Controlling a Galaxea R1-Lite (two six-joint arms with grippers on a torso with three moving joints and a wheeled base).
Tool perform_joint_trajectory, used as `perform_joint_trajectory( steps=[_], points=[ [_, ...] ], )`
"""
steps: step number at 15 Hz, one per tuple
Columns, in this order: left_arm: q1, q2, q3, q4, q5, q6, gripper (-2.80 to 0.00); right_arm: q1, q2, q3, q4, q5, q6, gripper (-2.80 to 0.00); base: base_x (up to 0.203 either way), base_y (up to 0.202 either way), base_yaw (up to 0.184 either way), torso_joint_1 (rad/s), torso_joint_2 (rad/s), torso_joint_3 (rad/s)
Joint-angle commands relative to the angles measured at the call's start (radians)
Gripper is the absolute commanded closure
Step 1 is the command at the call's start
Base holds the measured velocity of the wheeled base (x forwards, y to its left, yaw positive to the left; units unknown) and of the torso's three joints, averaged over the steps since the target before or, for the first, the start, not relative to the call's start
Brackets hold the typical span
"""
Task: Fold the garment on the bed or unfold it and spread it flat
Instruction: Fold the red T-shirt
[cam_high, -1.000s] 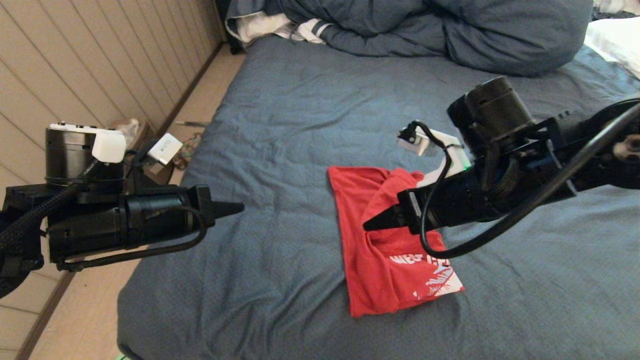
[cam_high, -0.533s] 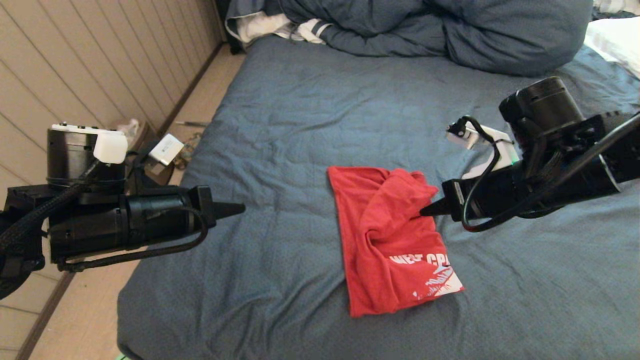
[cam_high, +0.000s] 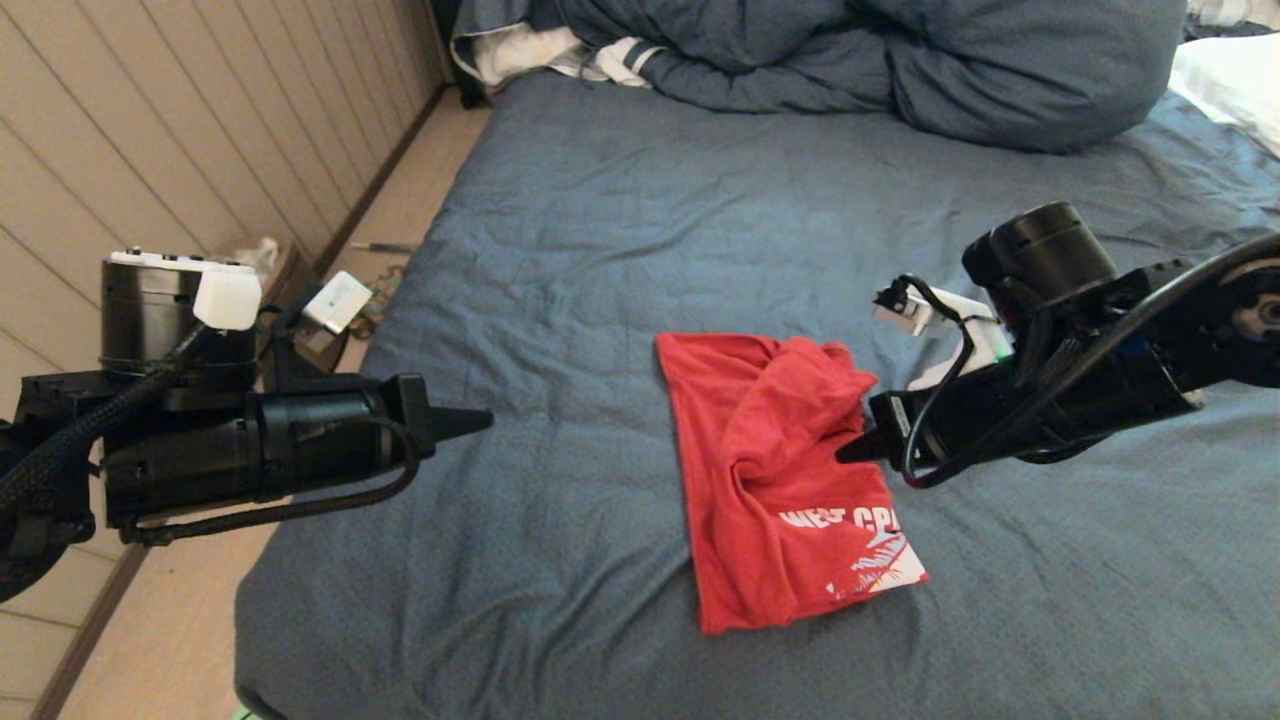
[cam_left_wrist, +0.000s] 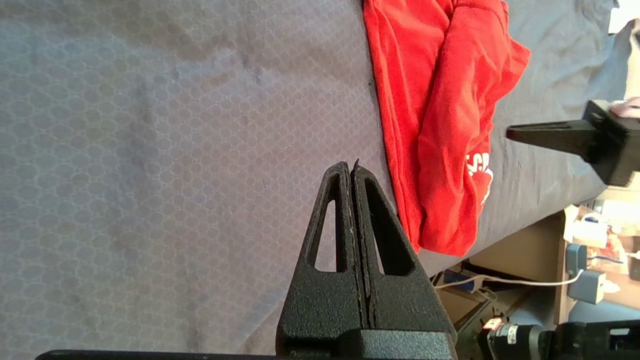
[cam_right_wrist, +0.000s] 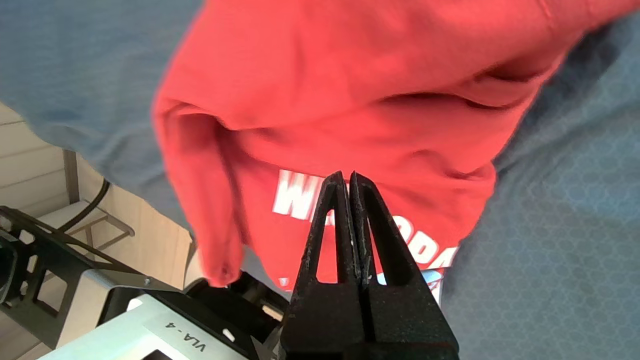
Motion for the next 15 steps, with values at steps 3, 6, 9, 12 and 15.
perform_joint_trajectory(
  steps=[3,6,9,12,15],
  points=[
    [-0.017,0.015,0.006,-0.003,0.000,-0.004,0.00,0.000,0.092,-0.048,-0.011,-0.008,0.001,0.00,0.000,0.000,0.000,0.000,0.00,0.000],
    [-0.017,0.016,0.008,-0.008,0.000,-0.004,0.00,0.008,0.188,-0.131,-0.012,-0.061,0.001,0.00,0.000,0.000,0.000,0.000,0.00,0.000],
    [-0.019,0.021,0.008,-0.010,0.000,-0.004,0.00,0.013,0.250,-0.214,-0.011,-0.068,0.007,0.00,0.000,0.000,0.000,0.000,0.00,0.000],
    [-0.035,0.028,0.012,-0.010,0.000,-0.004,0.00,0.045,0.286,-0.328,-0.011,-0.069,0.082,0.00,0.000,0.000,0.000,0.000,0.00,0.000],
    [-0.039,0.028,0.014,-0.010,0.000,-0.004,0.00,0.087,0.286,-0.402,-0.011,-0.069,0.107,0.00,0.000,0.000,0.000,0.000,0.00,0.000]
  ],
)
